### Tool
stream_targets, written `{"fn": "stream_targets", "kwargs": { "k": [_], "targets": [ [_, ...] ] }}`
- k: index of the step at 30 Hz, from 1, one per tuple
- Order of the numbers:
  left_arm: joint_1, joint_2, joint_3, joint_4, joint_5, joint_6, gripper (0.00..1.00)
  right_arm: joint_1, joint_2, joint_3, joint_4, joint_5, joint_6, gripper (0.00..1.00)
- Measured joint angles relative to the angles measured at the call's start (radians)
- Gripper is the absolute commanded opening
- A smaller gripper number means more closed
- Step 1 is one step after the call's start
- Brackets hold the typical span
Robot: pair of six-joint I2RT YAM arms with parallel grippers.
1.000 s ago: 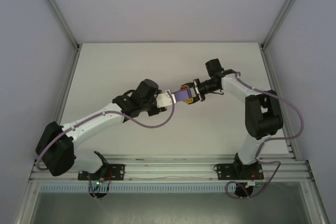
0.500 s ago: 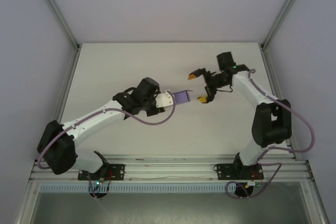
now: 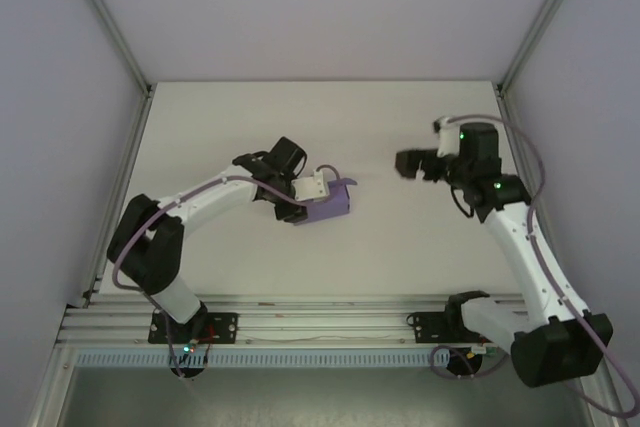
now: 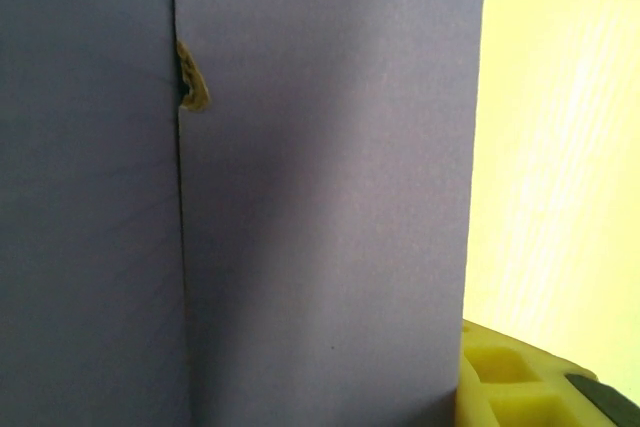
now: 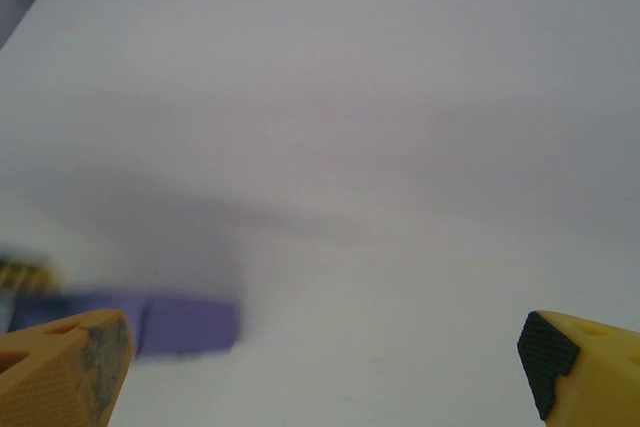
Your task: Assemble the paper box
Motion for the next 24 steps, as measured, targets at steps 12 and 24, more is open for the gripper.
{"fn": "stream_targets", "kwargs": {
  "k": [12, 24],
  "targets": [
    [0.000, 0.132, 0.162, -0.092, 0.063, 0.066, 0.32, 0.181, 0.262, 0.088, -0.062, -0.183, -0.418, 0.95],
    [0.000, 0.137, 0.173, -0.130, 0.087, 0.111, 0.31, 0.196, 0.555, 0.288, -0.180, -0.193, -0.565, 0.41]
  ]
}}
